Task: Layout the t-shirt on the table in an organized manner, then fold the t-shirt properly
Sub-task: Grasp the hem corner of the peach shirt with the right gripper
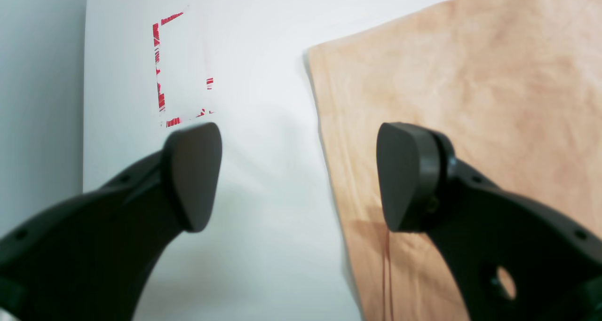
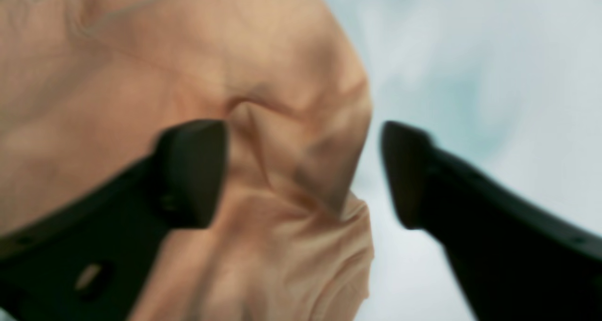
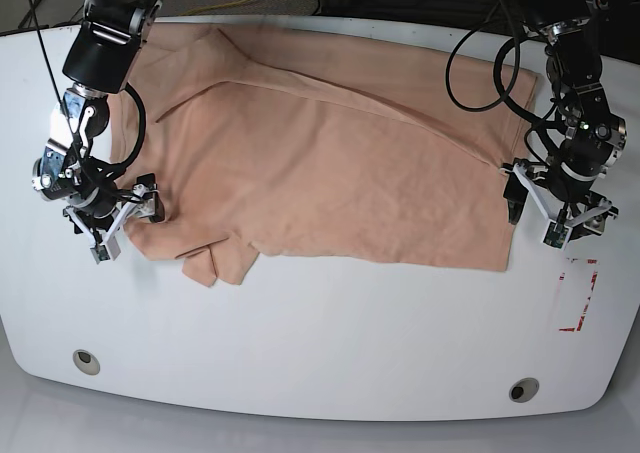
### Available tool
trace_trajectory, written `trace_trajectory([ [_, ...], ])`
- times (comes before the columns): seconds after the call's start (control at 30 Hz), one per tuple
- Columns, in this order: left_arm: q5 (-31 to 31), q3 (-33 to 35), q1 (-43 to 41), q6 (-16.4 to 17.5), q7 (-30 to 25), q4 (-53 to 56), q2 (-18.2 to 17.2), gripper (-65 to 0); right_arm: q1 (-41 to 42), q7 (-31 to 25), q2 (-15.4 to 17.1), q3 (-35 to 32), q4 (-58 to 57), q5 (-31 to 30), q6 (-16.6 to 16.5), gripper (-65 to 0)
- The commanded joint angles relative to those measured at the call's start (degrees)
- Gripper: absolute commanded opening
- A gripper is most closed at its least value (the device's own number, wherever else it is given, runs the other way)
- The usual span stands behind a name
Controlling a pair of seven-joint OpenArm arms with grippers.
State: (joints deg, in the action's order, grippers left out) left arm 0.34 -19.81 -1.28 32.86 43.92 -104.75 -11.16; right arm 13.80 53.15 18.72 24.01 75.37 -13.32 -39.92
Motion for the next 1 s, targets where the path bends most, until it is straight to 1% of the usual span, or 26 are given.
trace_trajectory([
  [0.0, -0.4, -0.2, 0.8, -0.3, -1.2, -0.9, -0.7, -17.8, 2.0, -1.1, 1.5, 0.3, 1.3, -0.8, -0.1, -1.5],
  [0.23, -0.4, -0.2, 0.8, -0.3, -1.2, -0.9, -0.7, -17.8, 5.8, -1.1, 0.9, -0.1, 1.6, -0.8, -0.1, -1.5],
  [0.37, -0.4, -0.2, 0.7, -0.3, -1.2, -0.9, -0.7, -17.8, 9.2, -1.2, -1.8, -0.9, 1.2, -0.3, -0.1, -1.5],
  [0.5, -0.4, -0.2, 0.7, -0.3, -1.2, -0.9, -0.7, -17.8, 12.1, -1.3, -2.7, -3.9, 1.2, -0.3, -0.1, -1.5],
  [0.57, -0.4, -0.2, 0.7, -0.3, -1.2, -0.9, -0.7, -17.8, 13.3, -1.5, -3.6, -5.9, -0.2, -0.3, -0.1, -1.5],
  [0.63, -0.4, -0.2, 0.7, -0.3, -1.2, -0.9, -0.7, -17.8, 14.9, -3.1, -4.7, -7.7, -2.9, -0.3, -0.1, -1.5],
  [0.7, -0.4, -0.2, 0.7, -0.3, -1.2, -0.9, -0.7, -17.8, 15.9, -5.1, -5.0, -8.6, -5.6, -0.3, -0.1, -1.5],
  [0.83, -0.4, -0.2, -0.2, -0.3, -1.2, -1.0, -0.7, -17.8, 17.5, -9.2, -5.1, -10.4, -12.3, -0.2, -0.1, -1.5],
  [0.97, -0.5, -0.2, -0.4, -0.3, -1.2, -1.1, -0.7, -17.8, 18.2, -12.0, -4.9, -10.6, -17.0, -0.2, -0.1, -1.5],
])
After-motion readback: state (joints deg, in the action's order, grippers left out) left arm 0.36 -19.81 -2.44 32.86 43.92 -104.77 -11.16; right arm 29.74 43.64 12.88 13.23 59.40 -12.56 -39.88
